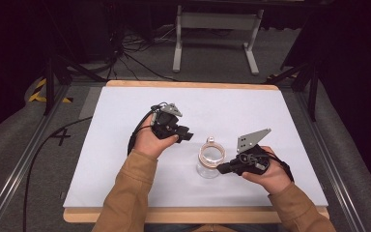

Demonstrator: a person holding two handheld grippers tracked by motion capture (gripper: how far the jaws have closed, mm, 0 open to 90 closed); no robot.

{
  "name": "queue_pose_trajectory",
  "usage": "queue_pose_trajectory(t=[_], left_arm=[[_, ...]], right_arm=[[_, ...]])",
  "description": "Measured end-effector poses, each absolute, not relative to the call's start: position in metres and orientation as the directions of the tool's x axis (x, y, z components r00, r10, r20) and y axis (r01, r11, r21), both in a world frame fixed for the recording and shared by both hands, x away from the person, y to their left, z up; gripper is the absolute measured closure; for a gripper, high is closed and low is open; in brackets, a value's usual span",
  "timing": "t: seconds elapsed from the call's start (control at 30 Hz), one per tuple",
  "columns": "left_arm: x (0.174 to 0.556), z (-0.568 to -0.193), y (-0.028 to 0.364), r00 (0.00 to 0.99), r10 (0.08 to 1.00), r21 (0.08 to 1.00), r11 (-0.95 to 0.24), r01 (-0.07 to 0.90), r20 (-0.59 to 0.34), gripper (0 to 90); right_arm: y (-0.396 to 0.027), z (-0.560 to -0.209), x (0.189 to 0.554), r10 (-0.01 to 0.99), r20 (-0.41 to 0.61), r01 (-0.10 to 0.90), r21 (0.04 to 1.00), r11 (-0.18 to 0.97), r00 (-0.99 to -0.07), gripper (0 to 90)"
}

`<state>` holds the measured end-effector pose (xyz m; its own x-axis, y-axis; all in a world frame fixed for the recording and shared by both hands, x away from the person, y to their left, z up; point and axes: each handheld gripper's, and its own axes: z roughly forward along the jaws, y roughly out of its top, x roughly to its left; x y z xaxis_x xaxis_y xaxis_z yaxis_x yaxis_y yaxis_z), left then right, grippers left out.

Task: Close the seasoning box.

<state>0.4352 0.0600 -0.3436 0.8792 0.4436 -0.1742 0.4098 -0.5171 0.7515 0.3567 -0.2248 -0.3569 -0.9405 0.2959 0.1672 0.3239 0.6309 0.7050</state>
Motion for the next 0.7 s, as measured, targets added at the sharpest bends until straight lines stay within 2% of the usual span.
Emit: queue_pose_trajectory(t=[0.37,0.47,0.7], left_arm=[[0.429,-0.343,0.067,0.874,0.454,0.749,-0.517,0.414,-0.170,66.3],[0.425,-0.343,0.075,0.866,0.469,0.752,-0.505,0.423,-0.172,65.7],[0.418,-0.345,0.097,0.835,0.520,0.752,-0.473,0.459,-0.182,65.3]], right_arm=[[-0.233,-0.341,0.358,0.298,0.145,0.302,0.747,0.592,-0.943,89.6],[-0.238,-0.334,0.362,0.312,0.135,0.299,0.764,0.571,-0.941,80.6],[-0.254,-0.323,0.378,0.371,0.109,0.305,0.796,0.523,-0.922,74.8]])
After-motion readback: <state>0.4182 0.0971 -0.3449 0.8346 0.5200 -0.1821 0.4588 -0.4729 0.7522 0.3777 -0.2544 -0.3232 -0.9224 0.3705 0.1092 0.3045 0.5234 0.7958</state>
